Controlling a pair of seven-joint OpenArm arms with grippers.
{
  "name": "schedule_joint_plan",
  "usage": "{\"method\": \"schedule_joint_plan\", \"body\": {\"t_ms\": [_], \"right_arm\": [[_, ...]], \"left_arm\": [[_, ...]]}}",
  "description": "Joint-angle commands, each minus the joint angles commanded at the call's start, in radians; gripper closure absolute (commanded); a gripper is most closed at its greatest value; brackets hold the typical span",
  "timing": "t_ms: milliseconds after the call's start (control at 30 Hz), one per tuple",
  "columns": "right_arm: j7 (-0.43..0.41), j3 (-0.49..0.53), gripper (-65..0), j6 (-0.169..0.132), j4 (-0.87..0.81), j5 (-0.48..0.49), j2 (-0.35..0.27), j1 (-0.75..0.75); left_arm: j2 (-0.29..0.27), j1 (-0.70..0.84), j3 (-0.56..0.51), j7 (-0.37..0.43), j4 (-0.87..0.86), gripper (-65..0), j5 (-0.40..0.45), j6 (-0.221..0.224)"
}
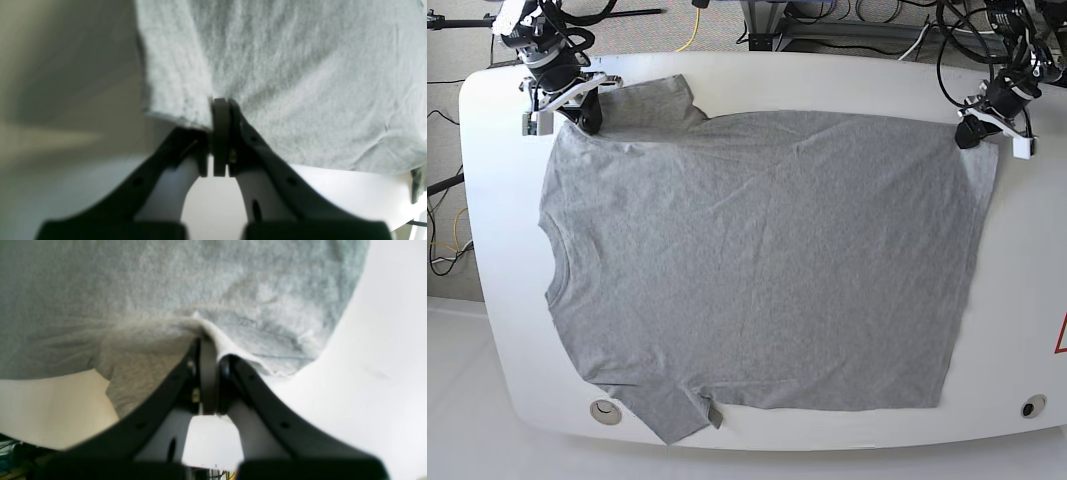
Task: Fold the T-shirt properly
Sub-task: 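Lift the shirt edge with both grippers and fold it over the shirt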
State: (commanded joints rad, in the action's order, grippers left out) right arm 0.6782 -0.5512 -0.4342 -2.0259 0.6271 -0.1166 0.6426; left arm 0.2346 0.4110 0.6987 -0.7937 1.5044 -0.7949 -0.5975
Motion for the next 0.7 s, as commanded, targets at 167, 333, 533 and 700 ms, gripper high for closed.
{"method": "schedule_joint_plan", "body": {"t_ms": [167,333,533,700], "right_arm": [[0.007,-0.006,0.0,-0.002,-0.022,0.019,0.008,0.032],[0.011,0.006,0.0,-0.001,-0.037,0.044,0.017,0.075],[0.007,0.011,0.0,-0.002,-0.036,0.086,0.025,0.117],[0.006,0.011,0.0,-0.007,-0.028,0.122,0.028,0.138]], "left_arm": [[0.003,0.03,0.021,-0.01,0.02,0.0,0.0,-0.01],[0.009,0.069,0.035,-0.028,0.06,0.0,-0.003,-0.016],[0.016,0.117,0.036,-0.034,0.11,0.0,-0.006,-0.014],[0.018,0.138,0.033,-0.032,0.129,0.0,-0.007,-0.01]]}}
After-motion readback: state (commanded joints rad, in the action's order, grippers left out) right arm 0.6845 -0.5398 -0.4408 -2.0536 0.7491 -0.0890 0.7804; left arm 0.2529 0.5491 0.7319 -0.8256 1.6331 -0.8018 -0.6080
